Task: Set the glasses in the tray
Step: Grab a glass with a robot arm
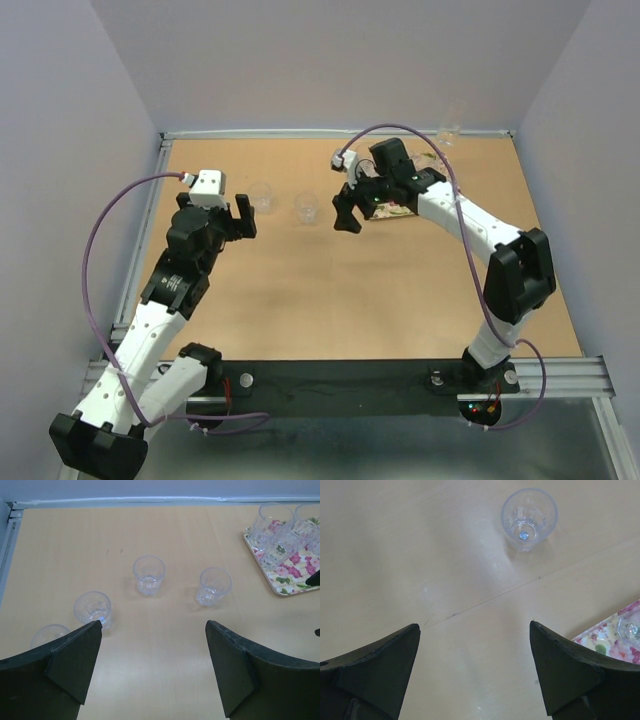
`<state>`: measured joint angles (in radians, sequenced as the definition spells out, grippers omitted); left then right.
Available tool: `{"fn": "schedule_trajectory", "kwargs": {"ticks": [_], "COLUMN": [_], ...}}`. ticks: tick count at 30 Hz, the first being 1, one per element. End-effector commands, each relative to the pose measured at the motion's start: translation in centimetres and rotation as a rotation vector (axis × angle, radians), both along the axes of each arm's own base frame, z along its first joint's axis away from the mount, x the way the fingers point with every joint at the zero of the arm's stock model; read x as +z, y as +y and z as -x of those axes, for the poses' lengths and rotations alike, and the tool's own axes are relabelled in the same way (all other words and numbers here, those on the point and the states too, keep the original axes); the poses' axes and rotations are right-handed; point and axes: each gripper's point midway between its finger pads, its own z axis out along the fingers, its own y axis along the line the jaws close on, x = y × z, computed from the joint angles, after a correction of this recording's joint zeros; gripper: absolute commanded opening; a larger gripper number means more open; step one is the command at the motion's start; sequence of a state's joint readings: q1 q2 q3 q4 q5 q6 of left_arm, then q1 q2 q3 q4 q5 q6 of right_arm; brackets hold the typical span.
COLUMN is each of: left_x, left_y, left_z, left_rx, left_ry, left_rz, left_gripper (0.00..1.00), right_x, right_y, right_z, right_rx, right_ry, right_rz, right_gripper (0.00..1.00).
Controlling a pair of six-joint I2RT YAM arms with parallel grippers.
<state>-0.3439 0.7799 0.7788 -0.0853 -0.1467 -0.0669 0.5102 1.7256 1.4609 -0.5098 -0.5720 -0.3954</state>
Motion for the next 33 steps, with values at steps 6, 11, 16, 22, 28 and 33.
{"fn": "schedule_trajectory", "kwargs": {"ticks": [6, 11, 16, 22, 28, 33], "left_x": [2.2, 2.6, 2.8, 2.7, 2.6, 2.5], "left_y": [1.5, 1.8, 1.9, 1.9, 2.1, 2.1], "left_z": [0.0, 0.3, 0.4, 0.3, 0.2, 0.2], "left_rx": [0.066, 0.074, 0.077, 0.079, 0.085, 0.086], "left_ry": [-0.094, -0.11, -0.116, -0.116, -0.112, -0.11], "left_rz": [0.013, 0.02, 0.024, 0.022, 0.02, 0.018], "left_gripper": [0.96, 0.96, 0.96, 0.96, 0.96, 0.96], "right_x": [1.9, 0.2, -1.1, -2.9, -3.9, -5.1], "right_y": [3.0, 3.8, 4.8, 6.4, 7.3, 7.7], "right_z": [-4.2, -6.5, -9.6, -11.4, -12.8, -13.1], "right_rx": [-0.103, -0.201, -0.333, -0.369, -0.387, -0.382], "right_ry": [-0.012, 0.029, 0.066, 0.111, 0.118, 0.132], "right_rz": [-0.022, -0.001, 0.0, -0.019, -0.026, -0.019], "right_gripper": [0.95, 0.95, 0.95, 0.92, 0.83, 0.7]}}
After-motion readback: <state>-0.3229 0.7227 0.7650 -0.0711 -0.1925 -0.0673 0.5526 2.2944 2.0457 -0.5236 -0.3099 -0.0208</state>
